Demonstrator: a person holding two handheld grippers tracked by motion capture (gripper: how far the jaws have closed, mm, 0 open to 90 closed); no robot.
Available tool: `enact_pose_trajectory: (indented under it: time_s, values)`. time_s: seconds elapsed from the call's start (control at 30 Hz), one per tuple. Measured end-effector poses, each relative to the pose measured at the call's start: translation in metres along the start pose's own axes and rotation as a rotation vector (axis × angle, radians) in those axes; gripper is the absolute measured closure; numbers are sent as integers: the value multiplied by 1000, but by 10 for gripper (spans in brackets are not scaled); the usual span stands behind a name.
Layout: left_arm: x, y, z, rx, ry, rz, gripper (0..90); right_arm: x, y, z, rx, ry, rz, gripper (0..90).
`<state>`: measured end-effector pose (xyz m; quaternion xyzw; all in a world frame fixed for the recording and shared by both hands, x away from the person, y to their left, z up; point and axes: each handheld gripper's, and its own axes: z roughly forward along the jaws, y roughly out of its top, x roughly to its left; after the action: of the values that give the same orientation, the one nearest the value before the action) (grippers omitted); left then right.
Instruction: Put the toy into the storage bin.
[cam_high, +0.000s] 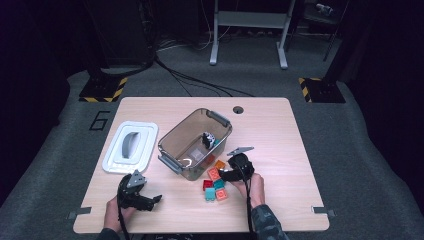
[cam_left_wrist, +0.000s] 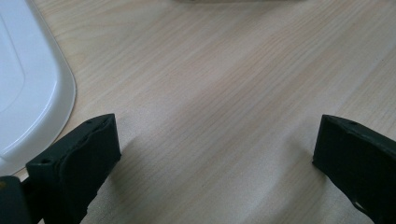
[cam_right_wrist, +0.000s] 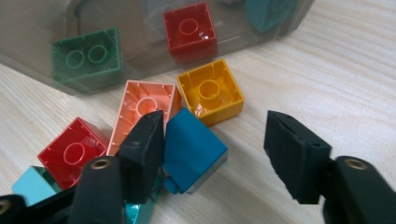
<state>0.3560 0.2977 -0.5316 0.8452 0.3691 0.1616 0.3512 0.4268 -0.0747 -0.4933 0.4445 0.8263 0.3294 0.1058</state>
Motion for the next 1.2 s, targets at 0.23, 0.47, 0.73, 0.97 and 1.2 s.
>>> enact_pose_trajectory:
  time_s: [0.23, 0.47, 0.73, 0.97, 1.2]
  values:
    - [0, 0, 0, 0, 0, 0, 4, -7, -5, -2, 23, -7, 13, 565]
    - [0, 0, 0, 1, 1, 0, 4, -8, -4, -2, 29, -15, 12, 576]
    - [0, 0, 0, 2, 1, 0, 4, -9, -6, 2, 52, -22, 15, 565]
    - [0, 0, 0, 2, 2, 0, 4, -8, -5, -2, 54, -34, -7, 595]
    - [0, 0, 0, 2, 1, 0, 4, -11, -5, -10, 33, -29, 3, 595]
